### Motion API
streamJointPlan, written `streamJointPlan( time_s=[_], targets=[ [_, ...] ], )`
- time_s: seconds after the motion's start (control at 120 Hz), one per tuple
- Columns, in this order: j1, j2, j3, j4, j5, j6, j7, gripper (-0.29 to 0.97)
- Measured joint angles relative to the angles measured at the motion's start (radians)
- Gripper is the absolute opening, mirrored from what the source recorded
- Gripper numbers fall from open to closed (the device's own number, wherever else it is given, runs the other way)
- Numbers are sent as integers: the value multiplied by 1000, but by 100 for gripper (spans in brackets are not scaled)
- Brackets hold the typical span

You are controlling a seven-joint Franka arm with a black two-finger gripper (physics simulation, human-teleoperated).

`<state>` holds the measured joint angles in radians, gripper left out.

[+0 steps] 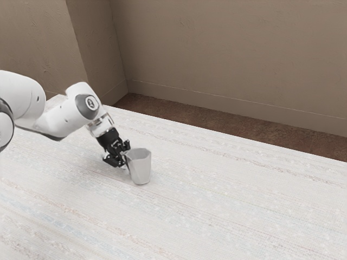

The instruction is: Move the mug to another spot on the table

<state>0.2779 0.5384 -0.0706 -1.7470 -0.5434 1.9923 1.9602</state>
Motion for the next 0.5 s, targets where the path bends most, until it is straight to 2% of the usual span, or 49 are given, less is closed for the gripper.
streamJointPlan(
  time_s=[0.3, 0.367, 0.5],
  targets=[
    [-8, 39, 0, 14, -4, 6, -3, 1],
    [-9, 44, 0, 14, -3, 6, -4, 6],
    [-9, 49, 0, 15, 0, 3, -7, 26]
  ],
)
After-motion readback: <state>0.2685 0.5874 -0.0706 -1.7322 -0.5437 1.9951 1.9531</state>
